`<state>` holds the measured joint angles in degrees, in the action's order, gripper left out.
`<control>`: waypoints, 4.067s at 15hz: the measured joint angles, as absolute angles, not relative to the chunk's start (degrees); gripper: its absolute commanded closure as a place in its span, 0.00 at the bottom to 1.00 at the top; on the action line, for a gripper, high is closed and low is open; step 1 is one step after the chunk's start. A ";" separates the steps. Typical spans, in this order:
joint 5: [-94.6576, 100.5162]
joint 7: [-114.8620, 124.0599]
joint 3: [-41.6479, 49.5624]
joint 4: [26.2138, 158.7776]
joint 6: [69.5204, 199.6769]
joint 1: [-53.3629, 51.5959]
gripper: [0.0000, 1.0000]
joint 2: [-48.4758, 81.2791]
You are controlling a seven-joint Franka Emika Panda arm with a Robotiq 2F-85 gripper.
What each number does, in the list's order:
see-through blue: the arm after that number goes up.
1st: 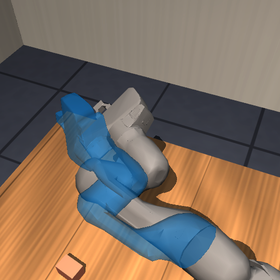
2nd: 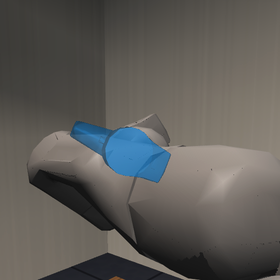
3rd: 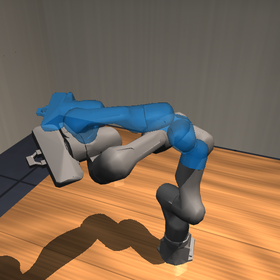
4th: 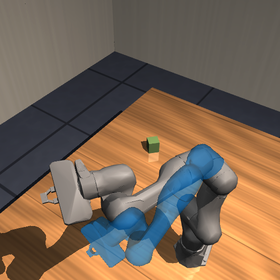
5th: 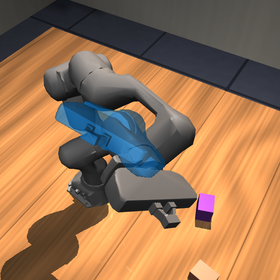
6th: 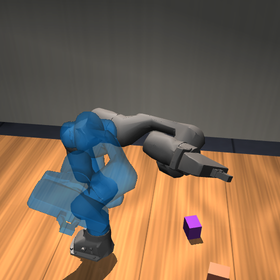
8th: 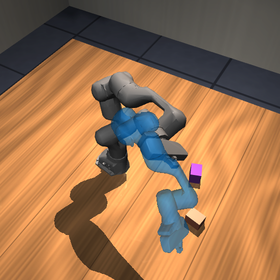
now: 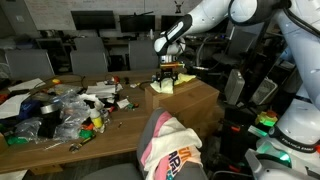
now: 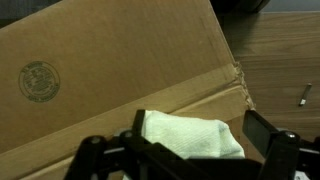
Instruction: Remove all the clothes from the top of the box and hang them on the chair
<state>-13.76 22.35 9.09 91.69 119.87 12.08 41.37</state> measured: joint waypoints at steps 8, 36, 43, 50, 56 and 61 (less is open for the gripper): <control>-13.76 22.53 9.60 90.96 119.88 12.09 0.00 43.80; -13.79 22.52 9.76 96.18 125.50 12.04 1.00 35.51; -13.74 22.13 9.78 112.43 134.66 11.30 1.00 13.43; -8.63 23.67 8.83 127.53 136.15 10.32 1.00 -9.32; -5.06 24.35 3.81 138.32 134.84 10.28 1.00 -27.45; -6.14 18.83 1.30 143.70 127.19 6.36 1.00 -37.23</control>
<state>-6.14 18.83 1.30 143.70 127.19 6.36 -37.23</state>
